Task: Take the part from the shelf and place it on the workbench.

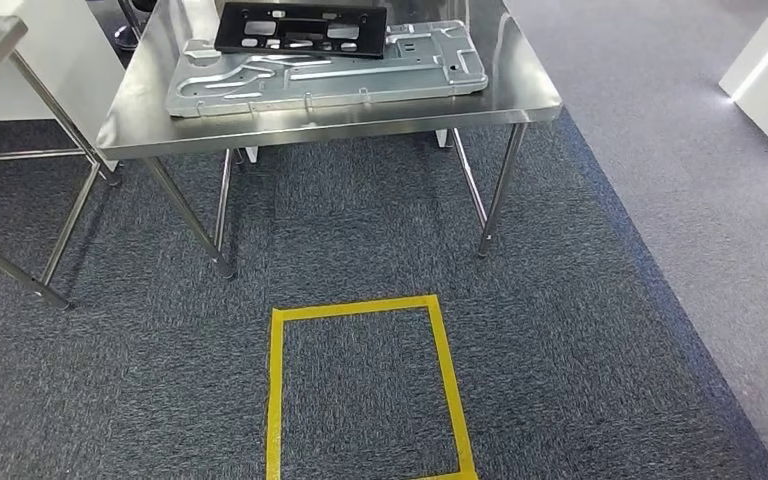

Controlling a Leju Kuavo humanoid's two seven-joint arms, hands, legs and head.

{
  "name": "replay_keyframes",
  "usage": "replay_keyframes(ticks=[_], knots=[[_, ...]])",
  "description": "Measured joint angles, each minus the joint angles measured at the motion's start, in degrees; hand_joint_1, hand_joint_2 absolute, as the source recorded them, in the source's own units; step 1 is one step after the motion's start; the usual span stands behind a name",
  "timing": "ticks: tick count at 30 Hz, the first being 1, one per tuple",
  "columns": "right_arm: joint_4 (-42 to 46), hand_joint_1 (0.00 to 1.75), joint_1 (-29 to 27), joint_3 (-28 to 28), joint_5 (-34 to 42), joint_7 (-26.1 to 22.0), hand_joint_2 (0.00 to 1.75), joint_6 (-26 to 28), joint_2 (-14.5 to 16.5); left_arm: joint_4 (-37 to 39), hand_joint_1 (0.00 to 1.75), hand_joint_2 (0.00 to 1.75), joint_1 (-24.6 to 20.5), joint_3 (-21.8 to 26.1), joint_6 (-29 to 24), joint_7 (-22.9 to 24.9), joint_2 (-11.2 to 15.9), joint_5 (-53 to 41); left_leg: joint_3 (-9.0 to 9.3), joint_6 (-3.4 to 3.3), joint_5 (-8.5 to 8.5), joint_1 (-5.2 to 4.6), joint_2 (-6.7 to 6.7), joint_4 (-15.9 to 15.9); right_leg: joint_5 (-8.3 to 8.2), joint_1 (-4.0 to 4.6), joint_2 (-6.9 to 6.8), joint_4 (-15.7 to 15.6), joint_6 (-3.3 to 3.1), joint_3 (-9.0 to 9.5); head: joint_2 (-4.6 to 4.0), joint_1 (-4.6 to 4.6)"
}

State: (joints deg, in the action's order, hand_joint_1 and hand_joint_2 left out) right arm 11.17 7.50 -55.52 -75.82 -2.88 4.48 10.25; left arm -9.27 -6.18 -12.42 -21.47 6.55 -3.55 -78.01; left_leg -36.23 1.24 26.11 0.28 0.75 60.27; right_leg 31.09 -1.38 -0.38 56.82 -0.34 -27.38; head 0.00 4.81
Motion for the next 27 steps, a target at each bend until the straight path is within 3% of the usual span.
replay_keyframes(ticks=[2,4,5,6,8,10,13,15,19,20,21,24,25,27], knots=[[0.0,0.0,0.4,-0.06,0.67,-1.77,0.0,-0.82,0.12,0.0,0.0,1.75,0.09,-0.17,0.2,0.83,-0.01,0.0,-2.01,0.47,4.51,0.2,-0.11,5.89,-0.71,0.21,-0.19,-0.03,-0.7,-0.62,0.0,0.0],[0.0,0.0,0.94,-0.32,1.8,-3.62,0.87,-1.82,0.34,0.0,0.0,1.75,0.19,-0.27,0.52,1.63,-0.02,0.0,-3.93,0.68,7.45,0.26,-0.13,12.52,-1.33,0.52,-0.22,0.08,-0.94,-1.42,0.0,0.01],[0.0,0.0,1.16,-0.58,2.42,-4.49,1.31,-2.29,0.46,0.0,0.0,1.75,0.27,-0.3,0.7,1.88,-0.02,0.0,-3.81,0.62,7.29,0.26,-0.14,13.61,-1.56,0.67,-0.21,0.14,-0.96,-1.76,0.0,0.01],[0.0,0.0,1.36,-0.85,3.05,-5.28,1.75,-2.68,0.54,0.0,0.0,1.75,0.4,-0.33,0.86,2.03,-0.01,0.0,-2.68,0.43,6.23,0.25,-0.16,12.61,-1.75,0.8,-0.21,0.2,-0.95,-2.01,0.0,0.01],[0.22,0.0,1.69,-0.97,4.47,-6.24,1.75,-3.22,0.63,0.0,0.0,1.75,0.93,-0.34,1.16,2.17,0.14,0.0,2.07,-0.47,3.29,0.05,-0.29,5.38,-1.98,1.02,-0.19,0.25,-0.86,-2.21,0.0,0.01],[0.77,0.0,1.84,0.02,6.59,-6.43,1.75,-3.47,0.62,0.0,0.0,1.75,1.9,-0.27,1.73,2.11,0.45,0.0,6.01,-1.38,2.01,-0.35,-0.45,-1.17,-2.22,1.14,-0.14,0.29,-0.46,-2.4,0.0,0.0],[1.73,0.0,1.67,2.52,10.74,-6.13,1.75,-3.5,0.42,-0.01,0.0,1.75,3.16,0.03,2.89,1.65,0.68,1.23,6.74,-2.02,1.92,-0.53,-0.48,-3.53,-2.64,1.14,-0.2,0.31,0.5,-2.87,0.0,0.01],[2.27,0.0,1.2,4.47,13.79,-5.8,1.75,-3.5,0.07,-0.08,0.0,1.75,3.54,0.36,3.7,1.24,0.72,3.6,6.8,-2.63,1.44,-0.17,-0.37,-4.45,-1.46,1.17,-0.07,1.7,1.11,-3.53,0.0,0.0],[2.62,0.0,-0.95,8.7,19.8,-4.88,0.0,-3.55,-0.83,-1.06,0.0,0.0,4.08,1.27,5.41,0.59,0.88,5.56,6.29,-3.31,0.86,-0.23,-0.13,-4.73,4.94,0.71,0.2,14.21,1.91,-9.13,0.0,-0.01],[2.61,0.0,-1.75,9.74,21.25,-4.69,0.0,-3.56,-1.03,-1.56,0.0,0.0,4.16,1.46,5.82,0.41,0.93,5.59,6.13,-3.33,0.81,-0.25,-0.13,-4.6,4.96,0.61,0.2,15.68,2.04,-9.72,0.0,-0.01],[2.6,0.0,-2.58,10.8,22.72,-4.46,0.0,-3.56,-1.24,-2.18,0.0,0.0,4.19,1.65,6.21,0.24,0.96,5.6,5.98,-3.3,0.8,-0.23,-0.16,-4.4,3.94,0.51,0.19,15.03,2.14,-9.29,0.0,-0.01],[2.54,0.0,-4.64,14.04,26.89,-3.89,0.0,-3.59,-1.88,-4.32,0.0,0.0,4.06,2.43,7.33,-0.29,1.0,5.6,5.5,-2.77,1.07,-0.27,-0.19,-3.33,-1.02,0.44,0.11,4.82,1.93,-4.12,0.0,-0.01],[2.52,0.0,-5.17,15.19,28.31,-3.73,0.0,-3.6,-2.07,-4.95,0.0,0.0,4.01,2.72,7.72,-0.45,1.05,5.59,5.29,-2.44,1.17,-0.37,-0.16,-2.98,-1.75,0.5,0.13,2.39,1.63,-3.02,0.0,-0.01],[2.52,0.0,-6.15,17.57,31.23,-3.31,0.0,-3.62,-2.44,-5.91,0.0,0.0,4.05,3.28,8.54,-0.72,1.31,5.26,4.93,-1.73,1.14,-0.55,-0.11,-2.67,-1.92,0.75,0.24,1.19,0.92,-2.75,0.0,0.0]])
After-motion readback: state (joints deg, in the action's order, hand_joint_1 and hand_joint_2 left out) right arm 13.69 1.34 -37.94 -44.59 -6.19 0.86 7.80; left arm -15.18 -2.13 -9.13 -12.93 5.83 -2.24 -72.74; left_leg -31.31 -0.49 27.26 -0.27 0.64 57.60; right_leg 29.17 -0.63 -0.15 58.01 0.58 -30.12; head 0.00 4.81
